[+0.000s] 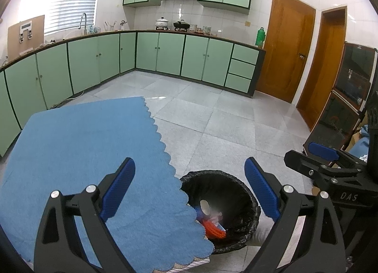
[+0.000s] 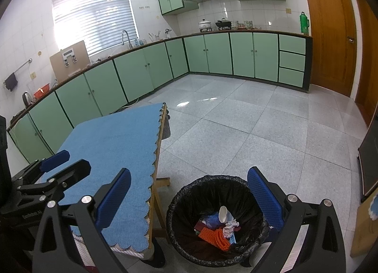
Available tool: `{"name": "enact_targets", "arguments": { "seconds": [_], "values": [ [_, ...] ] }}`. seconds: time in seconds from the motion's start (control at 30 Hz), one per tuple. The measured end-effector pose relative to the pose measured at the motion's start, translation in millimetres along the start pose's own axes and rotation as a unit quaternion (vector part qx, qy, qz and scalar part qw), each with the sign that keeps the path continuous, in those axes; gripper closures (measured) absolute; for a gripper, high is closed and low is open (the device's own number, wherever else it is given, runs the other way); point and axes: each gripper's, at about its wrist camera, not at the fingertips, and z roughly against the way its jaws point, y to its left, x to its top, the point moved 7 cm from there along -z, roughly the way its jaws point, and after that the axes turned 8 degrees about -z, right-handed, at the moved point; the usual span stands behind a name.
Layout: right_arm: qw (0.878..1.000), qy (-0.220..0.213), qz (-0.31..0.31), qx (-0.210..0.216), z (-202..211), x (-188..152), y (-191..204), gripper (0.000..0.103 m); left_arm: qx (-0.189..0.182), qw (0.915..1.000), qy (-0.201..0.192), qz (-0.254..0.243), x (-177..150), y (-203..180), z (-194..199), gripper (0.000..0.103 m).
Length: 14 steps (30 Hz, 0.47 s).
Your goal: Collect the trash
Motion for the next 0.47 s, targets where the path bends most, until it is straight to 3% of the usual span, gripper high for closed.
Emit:
{"name": "enact_targets", "arguments": {
  "seconds": [0.47],
  "values": [
    [1.000, 0.002, -0.001, -0.002, -2.4, -0.4, -3.4, 0.006, 0.000, 1.0000, 0.005, 0.004, 1.1, -1.3, -2.5, 0.012]
  ]
}}
